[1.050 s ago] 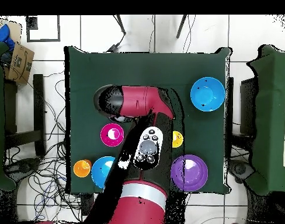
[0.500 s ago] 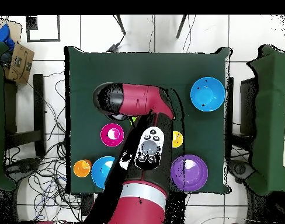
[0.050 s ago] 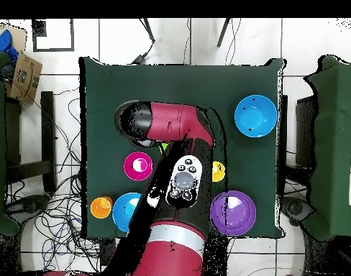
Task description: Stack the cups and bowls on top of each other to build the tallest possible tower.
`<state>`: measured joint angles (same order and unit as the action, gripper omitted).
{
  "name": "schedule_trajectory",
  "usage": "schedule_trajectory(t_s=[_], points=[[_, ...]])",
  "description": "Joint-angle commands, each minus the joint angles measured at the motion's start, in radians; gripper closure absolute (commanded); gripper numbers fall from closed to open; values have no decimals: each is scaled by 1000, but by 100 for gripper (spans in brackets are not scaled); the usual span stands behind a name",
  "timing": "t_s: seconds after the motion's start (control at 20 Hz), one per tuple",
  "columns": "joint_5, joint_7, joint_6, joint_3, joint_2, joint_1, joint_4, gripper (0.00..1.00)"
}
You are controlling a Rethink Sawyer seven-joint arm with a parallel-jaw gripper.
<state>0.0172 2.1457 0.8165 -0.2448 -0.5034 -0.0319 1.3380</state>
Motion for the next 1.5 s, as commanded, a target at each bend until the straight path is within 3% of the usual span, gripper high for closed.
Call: schedule_trajectory(t_s=[0.05, 1.5], points=[[-11, 131, -1, 37, 20, -30, -55, 100], [-11, 118, 29, -19, 43, -54, -75, 100]])
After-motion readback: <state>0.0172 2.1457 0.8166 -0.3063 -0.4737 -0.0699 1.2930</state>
